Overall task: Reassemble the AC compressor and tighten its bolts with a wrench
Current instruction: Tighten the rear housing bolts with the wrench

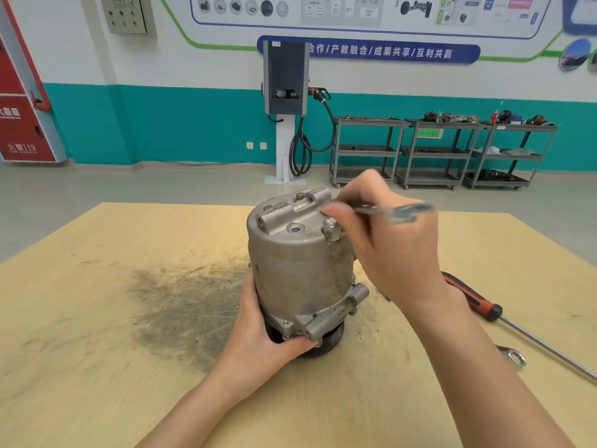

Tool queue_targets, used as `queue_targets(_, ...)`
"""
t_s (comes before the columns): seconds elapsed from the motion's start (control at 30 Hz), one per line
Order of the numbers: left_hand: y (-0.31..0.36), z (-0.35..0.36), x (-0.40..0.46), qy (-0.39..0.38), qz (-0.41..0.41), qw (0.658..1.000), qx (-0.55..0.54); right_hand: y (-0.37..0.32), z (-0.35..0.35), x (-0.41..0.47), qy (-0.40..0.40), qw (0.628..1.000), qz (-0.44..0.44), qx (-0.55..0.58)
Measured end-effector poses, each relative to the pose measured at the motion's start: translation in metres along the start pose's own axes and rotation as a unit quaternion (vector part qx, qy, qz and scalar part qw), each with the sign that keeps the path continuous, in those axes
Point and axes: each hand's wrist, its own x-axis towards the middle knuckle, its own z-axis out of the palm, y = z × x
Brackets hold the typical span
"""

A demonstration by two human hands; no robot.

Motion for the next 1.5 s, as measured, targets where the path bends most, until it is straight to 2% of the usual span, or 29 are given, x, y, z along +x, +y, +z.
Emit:
queue_targets(0.1, 0.001, 0.000, 0.000, 0.000, -0.001, 1.000, -0.003, -0.005, 0.000, 0.002, 0.012, 1.000, -0.003, 0.016)
queue_targets(0.2, 0.001, -0.001, 0.000, -0.002, 0.001, 1.000, -0.002, -0.002, -0.006, 0.006, 0.045, 0.983, 0.084, 0.155)
queue_targets(0.3, 0.002, 0.000, -0.001, 0.000, -0.001, 1.000, -0.003, 0.005, -0.010, 0.009, 0.048, 0.945, 0.193, 0.261)
queue_targets(0.43, 0.003, 0.000, -0.001, -0.002, 0.002, 1.000, -0.005, 0.016, -0.008, 0.008, 0.018, 0.869, 0.344, 0.355)
queue_targets(0.6, 0.005, 0.000, -0.001, -0.006, 0.003, 1.000, -0.011, 0.027, -0.009, 0.007, -0.010, 0.806, 0.413, 0.423)
queue_targets(0.67, 0.005, 0.000, -0.001, -0.008, 0.001, 1.000, -0.011, 0.028, -0.009, 0.007, -0.015, 0.795, 0.420, 0.437)
queue_targets(0.77, 0.005, 0.000, -0.001, -0.005, -0.003, 1.000, -0.006, 0.028, -0.008, 0.007, -0.013, 0.807, 0.407, 0.428)
queue_targets(1.0, 0.003, 0.000, -0.001, -0.006, 0.000, 1.000, -0.006, 0.016, -0.002, 0.003, 0.012, 0.889, 0.299, 0.347)
queue_targets(1.07, 0.003, 0.000, 0.000, -0.005, -0.002, 1.000, -0.005, 0.013, -0.002, 0.002, 0.013, 0.936, 0.239, 0.257)
queue_targets(1.13, 0.004, 0.000, -0.001, -0.005, -0.004, 1.000, -0.002, 0.009, -0.001, 0.002, 0.013, 0.982, 0.138, 0.129)
queue_targets(1.2, 0.004, 0.000, -0.001, -0.005, -0.004, 1.000, 0.001, 0.003, -0.001, 0.001, 0.025, 0.999, 0.025, 0.012)
queue_targets(1.27, 0.004, 0.000, -0.001, -0.005, -0.003, 1.000, 0.003, 0.000, 0.000, 0.001, 0.033, 0.999, -0.020, -0.028)
queue_targets(1.37, 0.003, 0.000, 0.000, -0.005, 0.001, 1.000, 0.002, 0.002, -0.004, 0.003, 0.051, 0.993, 0.059, 0.091)
queue_targets(1.5, 0.002, 0.000, 0.000, -0.009, -0.002, 1.000, -0.005, 0.009, -0.009, 0.007, 0.062, 0.930, 0.230, 0.280)
